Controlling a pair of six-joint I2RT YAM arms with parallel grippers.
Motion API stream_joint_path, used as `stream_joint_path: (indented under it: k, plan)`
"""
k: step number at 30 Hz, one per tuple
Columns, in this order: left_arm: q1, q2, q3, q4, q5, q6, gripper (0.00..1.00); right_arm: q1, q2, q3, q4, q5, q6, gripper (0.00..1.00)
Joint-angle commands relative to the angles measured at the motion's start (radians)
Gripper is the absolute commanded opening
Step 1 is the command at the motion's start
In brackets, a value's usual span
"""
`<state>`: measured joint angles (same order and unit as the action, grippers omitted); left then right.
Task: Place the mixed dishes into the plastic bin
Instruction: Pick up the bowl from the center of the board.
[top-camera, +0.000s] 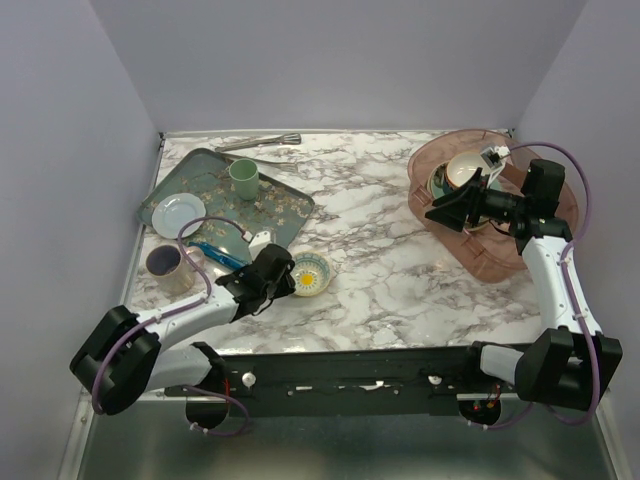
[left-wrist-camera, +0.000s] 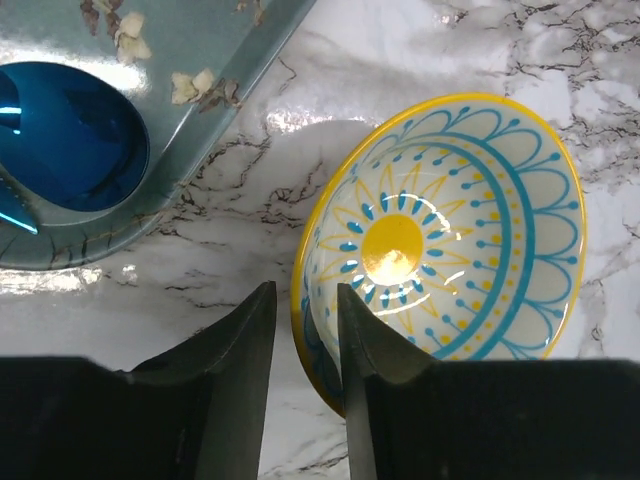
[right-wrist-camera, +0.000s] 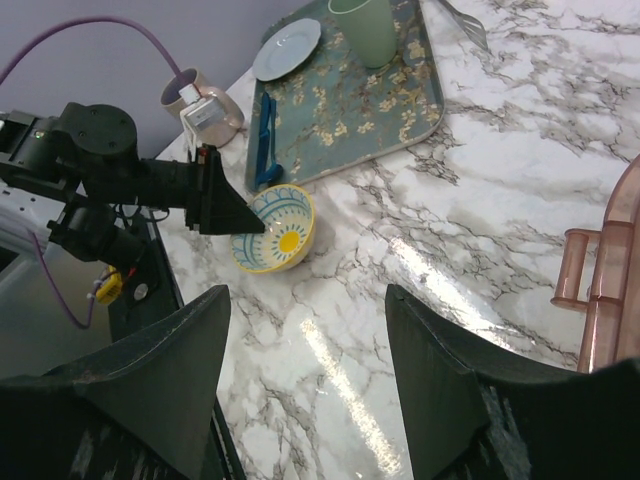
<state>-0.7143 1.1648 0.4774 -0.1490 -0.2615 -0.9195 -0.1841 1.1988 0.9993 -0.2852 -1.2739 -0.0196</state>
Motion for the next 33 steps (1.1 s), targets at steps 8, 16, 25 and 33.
stream_joint_path:
  k: [8, 16, 25, 33]
  plan:
    - [0.007, 0.033, 0.063, -0.015, -0.061, 0.024, 0.03, 0.009, 0.005, -0.005, -0.014, -0.016, -0.022, 0.71]
    - [0.007, -0.086, 0.046, 0.02, -0.028, 0.057, 0.0, 0.057, 0.021, 0.01, -0.08, 0.007, -0.092, 0.71]
    - [0.001, -0.157, 0.05, 0.134, 0.071, 0.085, 0.0, 0.182, 0.05, 0.035, -0.178, 0.076, -0.221, 0.72]
    - [-0.062, -0.082, 0.158, 0.203, 0.044, 0.091, 0.0, 0.29, 0.082, 0.039, -0.203, 0.168, -0.27, 0.74]
